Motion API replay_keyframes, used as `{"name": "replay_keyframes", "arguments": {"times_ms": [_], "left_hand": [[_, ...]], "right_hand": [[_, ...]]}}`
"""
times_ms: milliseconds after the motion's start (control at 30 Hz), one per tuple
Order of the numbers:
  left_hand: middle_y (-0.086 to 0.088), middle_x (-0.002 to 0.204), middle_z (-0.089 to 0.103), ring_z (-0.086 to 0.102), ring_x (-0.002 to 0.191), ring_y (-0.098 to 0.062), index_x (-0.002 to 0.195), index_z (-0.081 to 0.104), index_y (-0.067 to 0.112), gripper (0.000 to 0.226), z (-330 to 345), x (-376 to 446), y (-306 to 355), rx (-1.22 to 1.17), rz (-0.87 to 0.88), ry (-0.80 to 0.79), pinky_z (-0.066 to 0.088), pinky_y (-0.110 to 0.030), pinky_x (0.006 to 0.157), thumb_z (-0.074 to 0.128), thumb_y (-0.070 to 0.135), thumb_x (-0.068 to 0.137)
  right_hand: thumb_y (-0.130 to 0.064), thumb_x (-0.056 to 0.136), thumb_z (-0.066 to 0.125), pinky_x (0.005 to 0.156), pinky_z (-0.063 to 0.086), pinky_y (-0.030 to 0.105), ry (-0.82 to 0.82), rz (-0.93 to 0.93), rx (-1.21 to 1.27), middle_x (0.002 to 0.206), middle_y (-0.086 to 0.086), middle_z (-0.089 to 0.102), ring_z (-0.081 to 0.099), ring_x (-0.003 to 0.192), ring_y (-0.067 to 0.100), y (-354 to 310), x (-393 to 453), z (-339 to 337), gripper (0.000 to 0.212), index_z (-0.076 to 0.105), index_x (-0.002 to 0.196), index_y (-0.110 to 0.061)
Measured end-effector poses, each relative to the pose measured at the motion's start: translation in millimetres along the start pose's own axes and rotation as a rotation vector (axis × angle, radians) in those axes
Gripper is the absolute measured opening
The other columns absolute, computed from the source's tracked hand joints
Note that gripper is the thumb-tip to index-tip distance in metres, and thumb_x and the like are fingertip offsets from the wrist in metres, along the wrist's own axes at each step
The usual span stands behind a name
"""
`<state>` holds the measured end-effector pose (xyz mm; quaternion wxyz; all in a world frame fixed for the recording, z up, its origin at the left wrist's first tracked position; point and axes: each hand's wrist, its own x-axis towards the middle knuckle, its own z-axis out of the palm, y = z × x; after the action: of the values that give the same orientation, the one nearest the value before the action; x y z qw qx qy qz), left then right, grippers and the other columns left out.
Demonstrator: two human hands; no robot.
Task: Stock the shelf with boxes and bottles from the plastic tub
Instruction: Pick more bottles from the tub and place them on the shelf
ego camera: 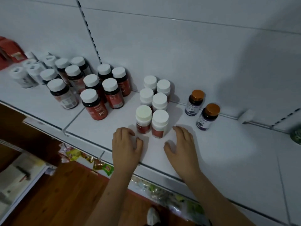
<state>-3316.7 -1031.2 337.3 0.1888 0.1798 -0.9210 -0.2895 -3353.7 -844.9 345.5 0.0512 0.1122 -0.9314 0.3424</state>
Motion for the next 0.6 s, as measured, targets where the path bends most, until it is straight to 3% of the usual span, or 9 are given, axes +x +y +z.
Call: {"name": "replay_keyframes", "arguments": {"times_ms": [100,233,367,467,600], "left_hand": [[0.007,0.097,0.048,0.044,0.089,-0.013,0.092,0.046,0.025,0.023,-1,-25,2,0.008,0.051,-0.020,0.049,-0.039,0.081,0.067,0.031,0.084],[0.007,0.100,0.054,0.047,0.092,-0.012,0.096,0.051,0.024,0.020,10,-62,35,-0.026,0.254,-0.110,0.045,-0.034,0.082,0.055,0.040,0.084],[0.006,0.118,0.057,0.052,0.107,-0.014,0.114,0.057,0.021,0.031,31,-105,97,-0.093,0.459,-0.266,0.043,-0.032,0.092,0.053,0.039,0.089],[0.010,0.136,0.053,0.046,0.124,-0.007,0.133,0.052,0.025,0.044,46,-151,149,-0.138,0.635,-0.425,0.037,-0.027,0.104,0.053,0.044,0.094],[0.013,0.144,0.048,0.037,0.133,-0.002,0.141,0.049,0.028,0.052,66,-227,220,-0.128,0.836,-0.547,0.029,-0.022,0.111,0.048,0.051,0.094]], "right_hand": [[-0.030,0.093,0.061,0.108,0.026,0.018,0.009,0.039,0.060,0.143,0.000,0.045,0.036,0.131,0.013,4,-7,-18,0.057,0.041,0.145,-0.016],[-0.036,0.096,0.055,0.109,0.036,0.030,0.100,0.029,0.097,0.139,0.000,0.048,0.041,0.129,0.015,21,-19,-58,0.051,0.045,0.142,-0.016],[-0.053,0.096,0.039,0.109,0.036,0.030,0.216,0.020,0.020,0.140,0.000,0.048,0.041,0.129,0.016,57,-53,-121,0.059,0.045,0.141,-0.016],[-0.058,0.095,0.033,0.113,0.034,0.031,0.293,0.045,-0.006,0.144,0.000,0.046,0.039,0.133,0.015,94,-93,-179,0.065,0.042,0.145,-0.017],[-0.061,0.095,0.030,0.115,0.031,0.035,0.391,0.133,-0.033,0.148,0.001,0.045,0.036,0.137,0.015,147,-169,-257,0.070,0.040,0.148,-0.016]]}}
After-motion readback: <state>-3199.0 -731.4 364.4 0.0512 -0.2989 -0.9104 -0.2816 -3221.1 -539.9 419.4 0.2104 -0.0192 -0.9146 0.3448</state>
